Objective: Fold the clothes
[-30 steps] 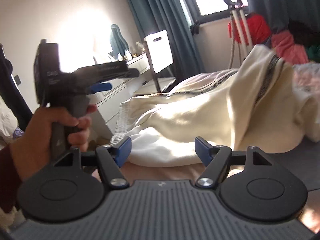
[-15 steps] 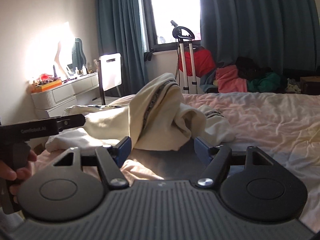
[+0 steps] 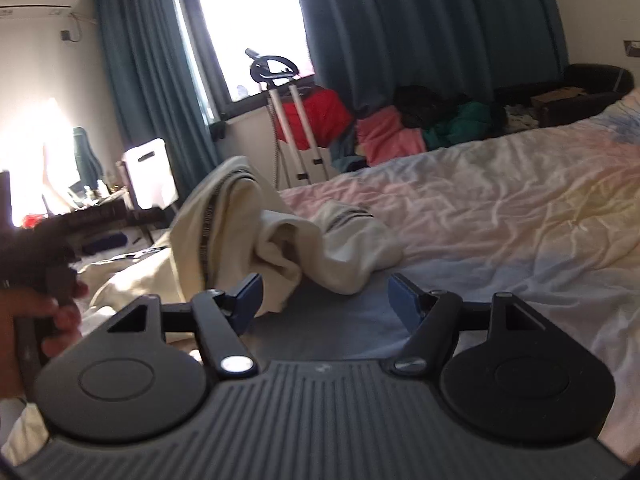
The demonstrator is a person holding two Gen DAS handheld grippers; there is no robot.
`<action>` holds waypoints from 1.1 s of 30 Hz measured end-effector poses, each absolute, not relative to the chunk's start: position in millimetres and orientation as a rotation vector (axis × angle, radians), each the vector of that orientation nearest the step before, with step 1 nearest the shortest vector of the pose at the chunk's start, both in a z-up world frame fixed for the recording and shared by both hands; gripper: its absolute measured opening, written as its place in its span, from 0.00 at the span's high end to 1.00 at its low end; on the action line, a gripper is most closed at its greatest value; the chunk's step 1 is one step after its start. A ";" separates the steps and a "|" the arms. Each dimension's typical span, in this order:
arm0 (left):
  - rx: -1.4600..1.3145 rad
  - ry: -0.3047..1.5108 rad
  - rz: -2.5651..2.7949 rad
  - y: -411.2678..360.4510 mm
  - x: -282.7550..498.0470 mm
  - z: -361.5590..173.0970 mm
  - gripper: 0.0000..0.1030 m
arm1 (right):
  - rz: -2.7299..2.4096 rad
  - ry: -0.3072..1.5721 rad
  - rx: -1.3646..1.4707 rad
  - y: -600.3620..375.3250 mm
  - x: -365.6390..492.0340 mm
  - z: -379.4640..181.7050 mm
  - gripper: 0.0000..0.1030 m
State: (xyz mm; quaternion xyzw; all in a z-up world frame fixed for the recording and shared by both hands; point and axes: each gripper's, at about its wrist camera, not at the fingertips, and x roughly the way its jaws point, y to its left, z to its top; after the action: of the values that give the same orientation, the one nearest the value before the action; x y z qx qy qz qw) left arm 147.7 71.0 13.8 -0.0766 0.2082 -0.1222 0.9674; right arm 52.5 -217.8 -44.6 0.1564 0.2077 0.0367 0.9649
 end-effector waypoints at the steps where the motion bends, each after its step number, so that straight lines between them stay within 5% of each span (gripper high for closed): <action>1: -0.170 0.426 -0.246 65.6 165.9 16.6 0.11 | 0.050 0.439 0.334 -223.9 60.1 -50.8 0.30; 9: -0.144 0.483 -0.190 20.1 281.0 22.3 0.21 | -0.037 0.534 0.471 -252.7 113.6 -92.4 0.30; 11: -0.065 0.502 -0.179 7.2 288.7 18.3 0.43 | -0.037 0.550 0.460 -251.8 121.2 -100.7 0.30; 13: 0.013 0.520 -0.168 -5.7 296.5 14.2 0.81 | -0.035 0.566 0.466 -252.3 127.8 -105.1 0.30; 14: 0.053 0.529 -0.163 -12.2 300.3 12.3 0.90 | -0.035 0.567 0.470 -252.7 129.1 -106.0 0.30; 24: 0.393 0.214 -0.300 -39.7 102.7 20.1 0.93 | -0.051 0.513 0.482 -257.7 109.5 -94.2 0.30; 33: 0.280 0.398 -0.421 -2.0 -22.1 -60.0 0.93 | 0.019 0.450 0.531 -256.8 69.9 -74.7 0.33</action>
State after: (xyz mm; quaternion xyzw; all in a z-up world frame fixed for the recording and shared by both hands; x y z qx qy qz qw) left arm -22.1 -2.0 -60.0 0.1375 0.1957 -0.2069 0.9487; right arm 69.9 -256.8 -74.7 0.2602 0.2204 0.0091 0.9400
